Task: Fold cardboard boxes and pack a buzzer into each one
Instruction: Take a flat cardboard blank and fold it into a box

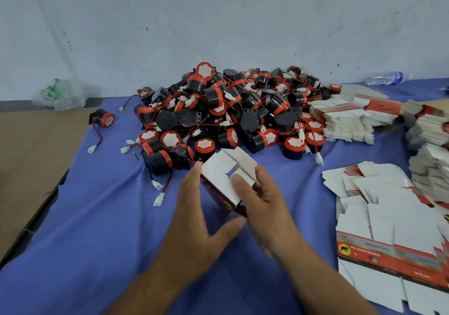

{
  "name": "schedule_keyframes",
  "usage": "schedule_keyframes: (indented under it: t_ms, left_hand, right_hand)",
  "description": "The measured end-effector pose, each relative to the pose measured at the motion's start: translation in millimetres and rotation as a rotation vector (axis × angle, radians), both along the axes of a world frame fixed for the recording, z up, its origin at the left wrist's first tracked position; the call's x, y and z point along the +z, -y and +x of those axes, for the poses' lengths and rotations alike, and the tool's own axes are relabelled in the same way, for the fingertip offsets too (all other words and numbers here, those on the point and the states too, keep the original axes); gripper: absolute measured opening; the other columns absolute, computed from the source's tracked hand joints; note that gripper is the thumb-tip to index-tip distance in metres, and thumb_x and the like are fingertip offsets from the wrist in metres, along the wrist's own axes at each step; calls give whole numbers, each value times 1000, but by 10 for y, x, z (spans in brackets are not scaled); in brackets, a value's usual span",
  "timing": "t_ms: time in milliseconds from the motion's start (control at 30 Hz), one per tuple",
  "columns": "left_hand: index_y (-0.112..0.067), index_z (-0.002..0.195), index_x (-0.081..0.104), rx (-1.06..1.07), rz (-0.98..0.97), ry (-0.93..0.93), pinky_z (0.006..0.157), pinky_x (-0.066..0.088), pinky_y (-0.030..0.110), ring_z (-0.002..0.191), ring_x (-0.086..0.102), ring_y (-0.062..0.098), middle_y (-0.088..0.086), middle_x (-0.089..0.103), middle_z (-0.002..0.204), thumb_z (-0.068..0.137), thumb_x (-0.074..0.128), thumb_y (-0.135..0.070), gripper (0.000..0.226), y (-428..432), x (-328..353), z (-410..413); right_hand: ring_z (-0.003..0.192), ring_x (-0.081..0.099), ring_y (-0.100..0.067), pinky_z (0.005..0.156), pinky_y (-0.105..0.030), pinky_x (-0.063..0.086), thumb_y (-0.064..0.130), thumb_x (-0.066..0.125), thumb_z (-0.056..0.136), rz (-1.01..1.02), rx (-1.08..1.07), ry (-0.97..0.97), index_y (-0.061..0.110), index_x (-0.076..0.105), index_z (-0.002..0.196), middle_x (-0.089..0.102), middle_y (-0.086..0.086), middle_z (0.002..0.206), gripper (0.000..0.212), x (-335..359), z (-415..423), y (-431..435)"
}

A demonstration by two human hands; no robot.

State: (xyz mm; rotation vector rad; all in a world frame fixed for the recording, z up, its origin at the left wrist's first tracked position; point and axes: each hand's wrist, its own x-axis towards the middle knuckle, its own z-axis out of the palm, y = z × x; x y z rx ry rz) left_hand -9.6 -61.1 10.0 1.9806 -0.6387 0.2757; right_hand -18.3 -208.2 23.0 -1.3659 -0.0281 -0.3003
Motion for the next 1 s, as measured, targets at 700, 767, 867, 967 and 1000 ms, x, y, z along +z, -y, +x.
schedule_keyframes:
  t_ms: [700,767,867,967,1000]
  left_hand:
    - [-10,141,44,-55,168,380,104,39,28,131,39,22,7,35,139,92,52,-44,61,-166,101,211]
    - [-9,137,48,-16,135,386,104,36,23,127,43,21,8,40,136,86,59,-43,63,-162,119,218]
    - [-10,133,52,35,99,378,103,34,17,122,47,19,5,46,130,78,64,-42,65,-168,148,219]
    - [-2,125,59,68,136,448,102,40,28,118,50,23,10,51,126,78,67,-42,63,-153,163,208]
    - [2,121,61,74,149,484,100,42,33,116,51,23,11,53,124,78,68,-41,61,-138,166,206]
  right_hand:
    - [84,64,-5,71,-22,53,35,58,95,-182,234,40,27,51,109,68,10,91,17,5,-85,-39]
    - [91,62,-14,78,-34,55,49,56,94,-148,268,34,23,50,114,66,-1,98,33,-10,-80,-36]
    - [93,62,-18,84,-31,54,57,41,97,-52,274,-44,24,54,108,65,-12,105,37,-6,-62,-46]
    - [81,58,-10,75,-25,50,58,50,89,-34,244,-43,30,58,91,63,-3,89,29,20,-51,-58]
    - [77,57,-10,71,-24,49,55,56,86,-34,238,-20,29,58,88,62,2,84,25,32,-55,-56]
